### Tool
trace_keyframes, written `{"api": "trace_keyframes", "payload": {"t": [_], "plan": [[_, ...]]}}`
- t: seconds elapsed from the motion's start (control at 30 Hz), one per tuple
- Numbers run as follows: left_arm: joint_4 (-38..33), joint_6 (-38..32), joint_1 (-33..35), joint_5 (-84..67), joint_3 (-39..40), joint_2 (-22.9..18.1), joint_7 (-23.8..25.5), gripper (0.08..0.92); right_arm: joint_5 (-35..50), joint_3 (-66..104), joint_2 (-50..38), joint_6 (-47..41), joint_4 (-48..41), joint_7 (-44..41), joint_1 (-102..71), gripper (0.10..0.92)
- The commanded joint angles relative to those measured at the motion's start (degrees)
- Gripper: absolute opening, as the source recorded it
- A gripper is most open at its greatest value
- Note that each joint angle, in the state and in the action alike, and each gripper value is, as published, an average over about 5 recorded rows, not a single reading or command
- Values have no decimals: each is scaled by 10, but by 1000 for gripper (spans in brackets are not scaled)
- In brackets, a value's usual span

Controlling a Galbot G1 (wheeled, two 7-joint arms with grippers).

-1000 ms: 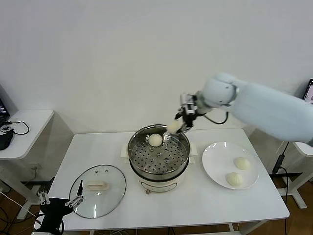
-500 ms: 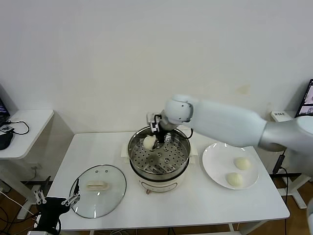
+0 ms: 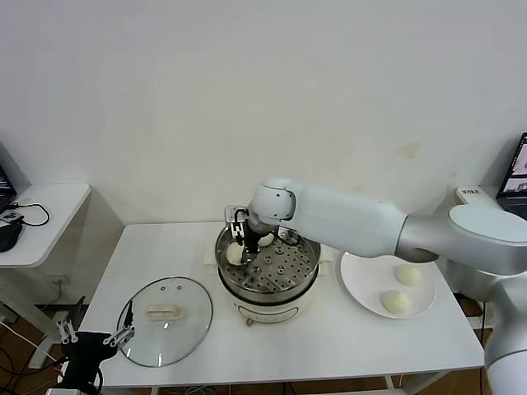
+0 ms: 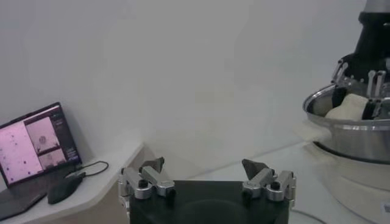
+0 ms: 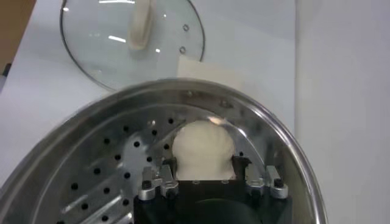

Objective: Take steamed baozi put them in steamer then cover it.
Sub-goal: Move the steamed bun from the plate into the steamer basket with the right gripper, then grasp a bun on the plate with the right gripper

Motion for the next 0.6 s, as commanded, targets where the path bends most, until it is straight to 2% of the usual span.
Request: {"api": "trace_keyframes", "payload": {"t": [0.03, 0.2, 0.3, 0.6], "plan": [[-1, -1, 1, 0, 0, -1, 0, 823, -5, 4, 7, -4, 1, -19, 3, 618], [-3, 0, 1, 0, 1, 0, 0, 823, -33, 5, -45, 18, 41, -74, 43, 758], [-3, 0, 0, 0, 2, 0, 0, 823, -58, 3, -100, 53, 73, -113, 81, 809], [3, -1, -1, 1, 13, 5, 0, 823, -108, 11, -306, 129, 178, -178, 150, 823]]}}
